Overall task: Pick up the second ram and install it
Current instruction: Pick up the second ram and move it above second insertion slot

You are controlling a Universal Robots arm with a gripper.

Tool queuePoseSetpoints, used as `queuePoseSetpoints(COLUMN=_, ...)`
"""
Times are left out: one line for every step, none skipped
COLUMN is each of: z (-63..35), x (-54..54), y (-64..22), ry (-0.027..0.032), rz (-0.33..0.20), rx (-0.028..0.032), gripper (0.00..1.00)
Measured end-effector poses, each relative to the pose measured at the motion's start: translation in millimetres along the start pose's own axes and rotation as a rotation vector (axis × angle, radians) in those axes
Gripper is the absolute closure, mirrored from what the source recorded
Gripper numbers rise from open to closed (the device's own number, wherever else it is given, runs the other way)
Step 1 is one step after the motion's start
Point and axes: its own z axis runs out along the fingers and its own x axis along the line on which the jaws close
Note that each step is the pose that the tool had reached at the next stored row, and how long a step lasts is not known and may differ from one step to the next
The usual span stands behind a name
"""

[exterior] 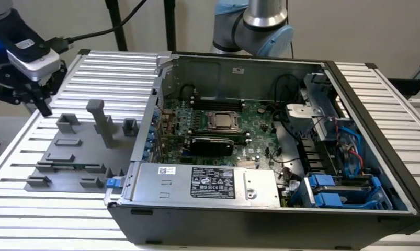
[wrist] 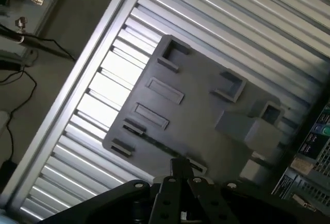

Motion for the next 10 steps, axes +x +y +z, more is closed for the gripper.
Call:
queuePoseSetpoints(z=0.9, x=0.0, y=0.0, ry=0.0008, rz=-0.020, rx=-0.0001, gripper=1.00)
queuePoseSetpoints(z=1.9, x=0.0, y=-0.1, ry=0.0015, rz=-0.038, rx=-0.0003, gripper=1.00)
queuePoseSetpoints(z=2.7, x=0.0, y=-0.1, ry=0.0024, rz=-0.056, rx=-0.0004, gripper=1.00)
queuePoseSetpoints(z=3.6, x=0.0, y=-0.2, ry=0.0031, rz=-0.074, rx=-0.0006, gripper=1.00)
queuePoseSetpoints(z=4.6, x=0.0, y=-0.2, ry=0.0037, rz=-0.091, rx=-0.0007, gripper=1.00)
queuePoseSetpoints(z=5.4, x=0.0, y=-0.2, ry=0.0046, rz=-0.109, rx=-0.0008, gripper=1.00)
queuePoseSetpoints(z=6.4, x=0.0, y=-0.3, ry=0.0054, rz=-0.129, rx=-0.0010, gripper=1.00)
queuePoseSetpoints(z=7.2, x=0.0, y=-0.3, ry=0.0063, rz=-0.147, rx=-0.0011, gripper=1.00)
queuePoseSetpoints(z=8.3, x=0.1, y=-0.4, ry=0.0068, rz=-0.164, rx=-0.0013, gripper=1.00)
queuePoseSetpoints(z=9.2, x=0.1, y=-0.4, ry=0.0075, rz=-0.183, rx=-0.0014, gripper=1.00)
